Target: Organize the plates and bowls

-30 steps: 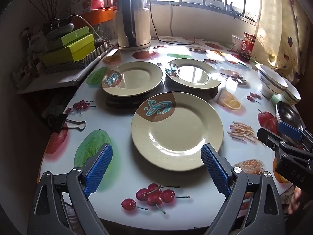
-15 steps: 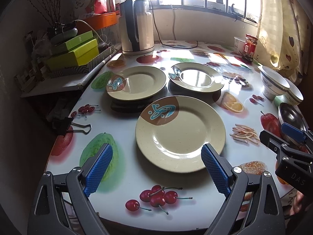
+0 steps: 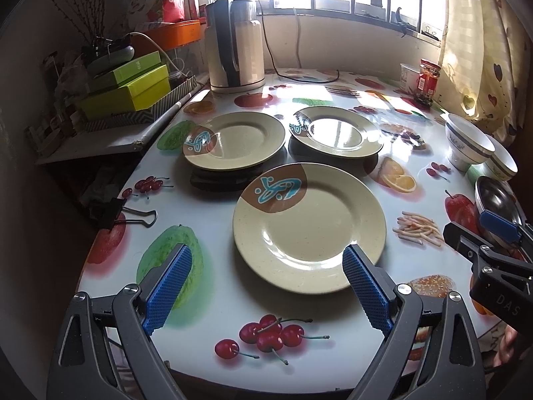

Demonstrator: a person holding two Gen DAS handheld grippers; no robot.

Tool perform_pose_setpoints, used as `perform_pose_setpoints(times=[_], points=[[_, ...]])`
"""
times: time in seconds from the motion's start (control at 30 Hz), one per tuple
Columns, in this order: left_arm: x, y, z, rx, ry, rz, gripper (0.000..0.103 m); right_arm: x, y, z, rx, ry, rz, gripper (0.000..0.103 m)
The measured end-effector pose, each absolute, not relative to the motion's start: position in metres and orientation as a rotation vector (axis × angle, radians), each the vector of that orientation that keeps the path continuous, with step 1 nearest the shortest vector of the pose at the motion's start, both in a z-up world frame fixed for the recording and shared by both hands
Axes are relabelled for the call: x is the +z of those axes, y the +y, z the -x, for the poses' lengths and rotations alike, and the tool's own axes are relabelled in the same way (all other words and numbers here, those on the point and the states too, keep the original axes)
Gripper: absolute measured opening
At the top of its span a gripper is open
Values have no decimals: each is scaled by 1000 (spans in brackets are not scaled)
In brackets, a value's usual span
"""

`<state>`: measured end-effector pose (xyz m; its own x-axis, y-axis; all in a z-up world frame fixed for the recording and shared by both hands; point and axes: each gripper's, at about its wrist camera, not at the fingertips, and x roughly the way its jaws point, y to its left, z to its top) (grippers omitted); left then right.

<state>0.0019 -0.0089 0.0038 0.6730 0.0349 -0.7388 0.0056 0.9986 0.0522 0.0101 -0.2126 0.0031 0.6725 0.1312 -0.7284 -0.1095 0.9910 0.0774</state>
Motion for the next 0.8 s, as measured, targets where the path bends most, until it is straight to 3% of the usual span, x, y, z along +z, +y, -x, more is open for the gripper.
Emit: perform_pose_setpoints(times=[0.8], points=[[4, -7, -2, 18, 838, -46, 92, 3, -213, -11, 135, 823, -28, 74]])
